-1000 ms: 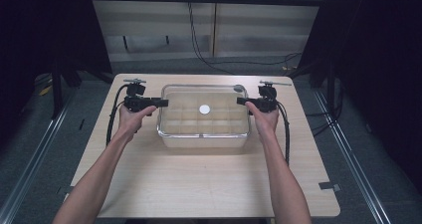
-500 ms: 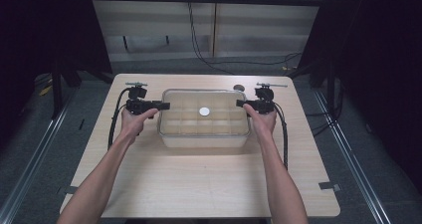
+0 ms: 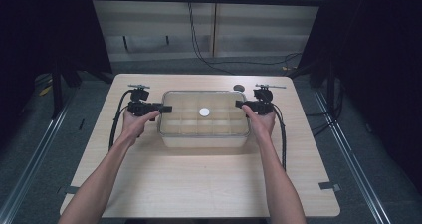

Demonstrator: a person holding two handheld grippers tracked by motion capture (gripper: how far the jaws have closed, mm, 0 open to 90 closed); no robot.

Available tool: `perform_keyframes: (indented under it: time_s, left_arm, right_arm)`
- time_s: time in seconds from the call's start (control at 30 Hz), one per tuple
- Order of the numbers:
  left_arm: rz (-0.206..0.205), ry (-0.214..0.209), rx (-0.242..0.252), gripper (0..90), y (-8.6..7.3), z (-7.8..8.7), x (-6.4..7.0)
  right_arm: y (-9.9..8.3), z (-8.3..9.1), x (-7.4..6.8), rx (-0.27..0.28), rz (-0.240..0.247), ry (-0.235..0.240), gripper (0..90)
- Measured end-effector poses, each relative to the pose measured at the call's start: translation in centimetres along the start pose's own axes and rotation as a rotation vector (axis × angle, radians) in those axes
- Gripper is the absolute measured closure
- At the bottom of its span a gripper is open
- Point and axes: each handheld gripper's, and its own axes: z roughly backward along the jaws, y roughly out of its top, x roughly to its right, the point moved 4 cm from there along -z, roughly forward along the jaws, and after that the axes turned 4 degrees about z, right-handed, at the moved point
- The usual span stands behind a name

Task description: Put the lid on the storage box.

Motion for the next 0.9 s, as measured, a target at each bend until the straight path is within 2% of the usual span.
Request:
perform_keyframes:
  time_s: [0.1, 0.17, 0.2, 0.23, 0.3, 0.4, 0.47, 0.63, 0.67, 0.7, 0.8, 0.83, 0.9]
  left_arm:
    - [0.003, -0.014, -0.001, 39.6, -0.5, 0.3, 0.2]
    - [-0.001, -0.006, 0.009, 40.6, -0.6, 0.6, 0.2]
    - [-0.001, -0.006, 0.009, 39.0, -0.6, 0.6, 0.2]
    - [-0.002, 0.006, 0.008, 36.1, -0.9, 0.8, 0.1]
    - [0.008, 0.006, 0.006, 31.8, -1.2, 0.9, 0.1]
    - [0.013, 0.011, 0.010, 28.3, -1.5, 1.2, 0.1]
    - [0.002, 0.029, 0.006, 26.9, -1.7, 1.6, 0.3]
    - [-0.012, 0.021, 0.024, 22.8, -1.6, 2.4, 0.9]
    - [-0.012, 0.021, 0.024, 22.5, -1.6, 2.4, 0.9]
    - [-0.028, 0.031, 0.033, 22.4, -1.7, 2.6, 1.2]
    - [-0.040, 0.011, 0.039, 24.8, -1.8, 2.9, 1.5]
    - [-0.061, 0.047, 0.068, 28.5, -2.0, 3.4, 1.7]
    - [-0.076, 0.045, 0.060, 31.4, -2.3, 3.6, 1.8]
  right_arm:
    - [-0.1, 0.1, -0.1, 0.000, -0.002, 0.005, 44.5]
    - [-0.2, 0.1, -0.2, -0.007, -0.007, 0.013, 42.3]
    - [-0.2, 0.1, -0.2, -0.007, -0.007, 0.013, 42.3]
    - [-0.4, 0.2, -0.4, -0.013, 0.014, 0.019, 39.7]
    - [-0.6, 0.4, -0.6, -0.022, 0.034, 0.021, 38.1]
    - [-0.7, 0.9, -0.6, -0.022, 0.030, 0.030, 33.9]
    - [-0.6, 1.4, -0.8, 0.003, 0.028, 0.040, 33.2]
    - [-0.2, 2.6, -1.1, 0.026, 0.047, 0.048, 29.9]
    - [-0.2, 2.6, -1.1, 0.026, 0.047, 0.048, 29.9]
    - [-0.1, 3.1, -1.2, 0.030, 0.052, 0.058, 29.7]
    - [-0.1, 3.6, -1.6, 0.036, 0.066, 0.071, 29.4]
    - [-0.2, 3.8, -1.8, 0.040, 0.073, 0.069, 29.6]
    - [-0.4, 4.3, -2.0, 0.042, 0.088, 0.077, 31.7]
